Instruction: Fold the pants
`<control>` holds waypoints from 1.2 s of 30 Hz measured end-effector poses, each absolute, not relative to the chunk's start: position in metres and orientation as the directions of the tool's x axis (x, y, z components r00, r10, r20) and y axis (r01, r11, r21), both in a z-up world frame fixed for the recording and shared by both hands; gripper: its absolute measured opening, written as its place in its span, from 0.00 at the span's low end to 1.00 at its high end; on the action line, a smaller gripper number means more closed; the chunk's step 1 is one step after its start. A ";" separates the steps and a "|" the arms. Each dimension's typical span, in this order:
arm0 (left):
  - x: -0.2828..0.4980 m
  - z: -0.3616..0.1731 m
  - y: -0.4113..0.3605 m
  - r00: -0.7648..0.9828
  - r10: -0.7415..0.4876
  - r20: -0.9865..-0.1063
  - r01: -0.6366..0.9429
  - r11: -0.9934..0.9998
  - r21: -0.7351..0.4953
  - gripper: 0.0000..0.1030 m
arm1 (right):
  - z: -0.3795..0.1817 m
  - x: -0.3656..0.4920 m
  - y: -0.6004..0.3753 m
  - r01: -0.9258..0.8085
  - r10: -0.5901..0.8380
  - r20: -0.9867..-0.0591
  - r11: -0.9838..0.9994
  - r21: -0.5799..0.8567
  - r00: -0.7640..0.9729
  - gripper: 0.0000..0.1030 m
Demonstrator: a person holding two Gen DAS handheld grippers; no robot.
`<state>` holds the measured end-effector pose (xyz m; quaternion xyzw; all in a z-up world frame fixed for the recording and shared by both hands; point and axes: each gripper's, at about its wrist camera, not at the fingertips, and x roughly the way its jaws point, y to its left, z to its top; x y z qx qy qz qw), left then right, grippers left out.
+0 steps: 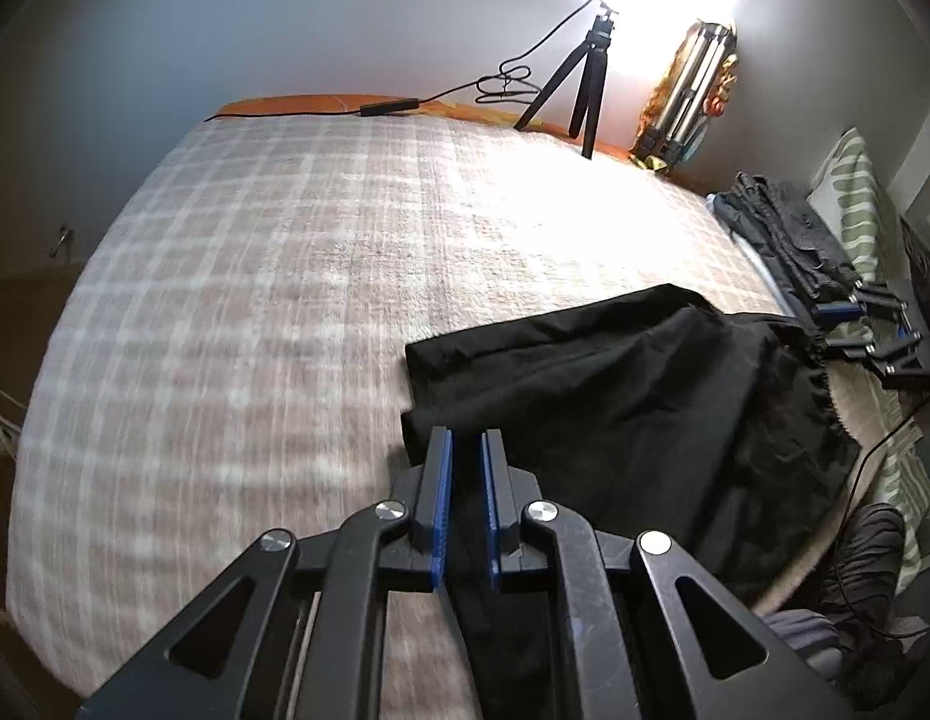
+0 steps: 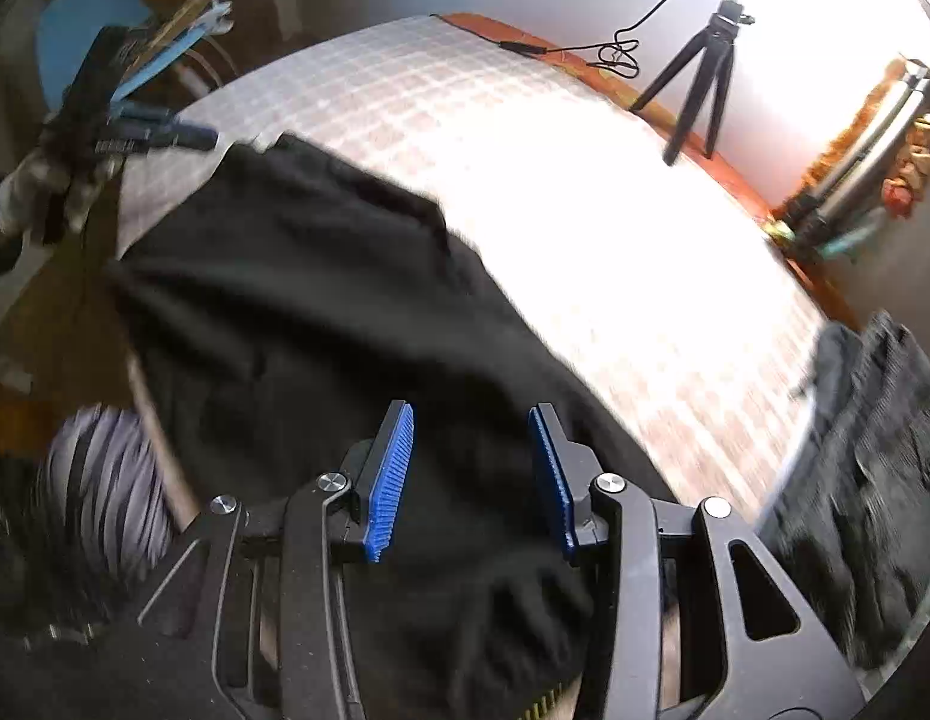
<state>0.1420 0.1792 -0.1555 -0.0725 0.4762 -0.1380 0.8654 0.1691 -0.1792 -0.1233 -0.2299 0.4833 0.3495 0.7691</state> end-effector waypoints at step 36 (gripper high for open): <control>0.162 -0.171 0.168 0.544 -0.353 -0.761 0.237 0.935 -0.264 0.07 | -0.173 0.223 -0.104 -0.829 0.310 -0.924 0.558 -0.014 0.224 0.06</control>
